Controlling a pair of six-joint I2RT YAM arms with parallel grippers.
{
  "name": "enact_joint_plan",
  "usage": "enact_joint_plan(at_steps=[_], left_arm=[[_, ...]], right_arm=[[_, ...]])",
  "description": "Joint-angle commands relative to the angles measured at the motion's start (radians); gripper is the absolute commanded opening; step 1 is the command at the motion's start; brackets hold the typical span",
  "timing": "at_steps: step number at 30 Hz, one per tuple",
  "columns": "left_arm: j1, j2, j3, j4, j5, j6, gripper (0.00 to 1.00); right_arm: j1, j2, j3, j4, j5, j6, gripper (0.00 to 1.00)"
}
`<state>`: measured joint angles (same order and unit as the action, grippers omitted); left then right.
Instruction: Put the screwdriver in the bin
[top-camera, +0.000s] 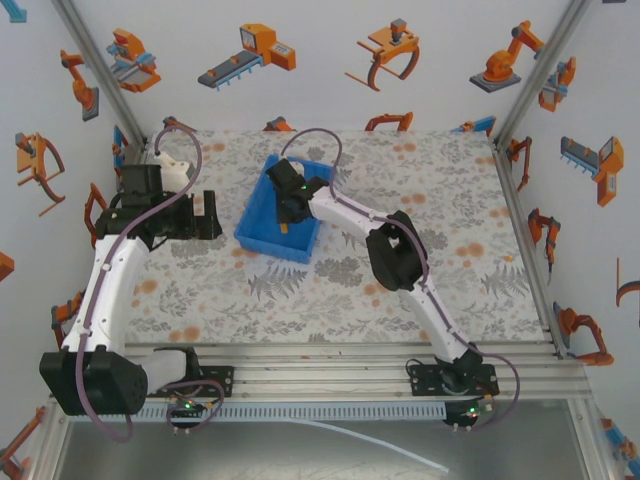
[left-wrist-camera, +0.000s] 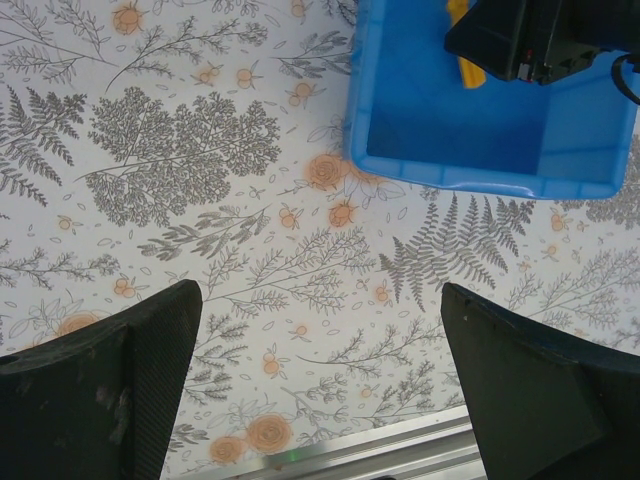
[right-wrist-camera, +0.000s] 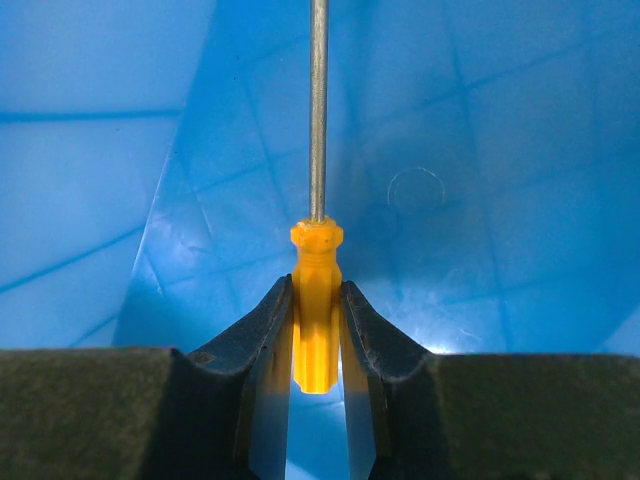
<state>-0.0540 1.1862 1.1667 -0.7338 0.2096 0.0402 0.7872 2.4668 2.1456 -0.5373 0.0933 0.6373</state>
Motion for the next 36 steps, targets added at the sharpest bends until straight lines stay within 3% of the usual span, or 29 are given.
enact_joint_plan(at_steps=[1, 6, 14, 28, 36], left_arm=[[-0.005, -0.022, -0.002, -0.005, 0.005, 0.010, 0.97], [-0.006, -0.022, -0.004, -0.001, -0.006, 0.011, 0.97], [-0.006, -0.023, -0.004, 0.000, -0.007, 0.017, 0.97], [-0.006, -0.027, -0.013, 0.007, -0.043, 0.045, 0.97], [-0.006, -0.021, -0.027, 0.030, -0.069, 0.027, 0.97]], right_arm=[[0.003, 0.024, 0.050, -0.016, -0.013, 0.021, 0.21], [0.001, 0.044, 0.056, -0.020, -0.021, 0.024, 0.28], [-0.003, 0.037, 0.091, -0.045, -0.004, -0.012, 0.54], [-0.029, -0.116, 0.174, -0.153, 0.065, -0.130, 0.62], [-0.034, -0.309, 0.112, -0.154, 0.107, -0.239, 0.69]])
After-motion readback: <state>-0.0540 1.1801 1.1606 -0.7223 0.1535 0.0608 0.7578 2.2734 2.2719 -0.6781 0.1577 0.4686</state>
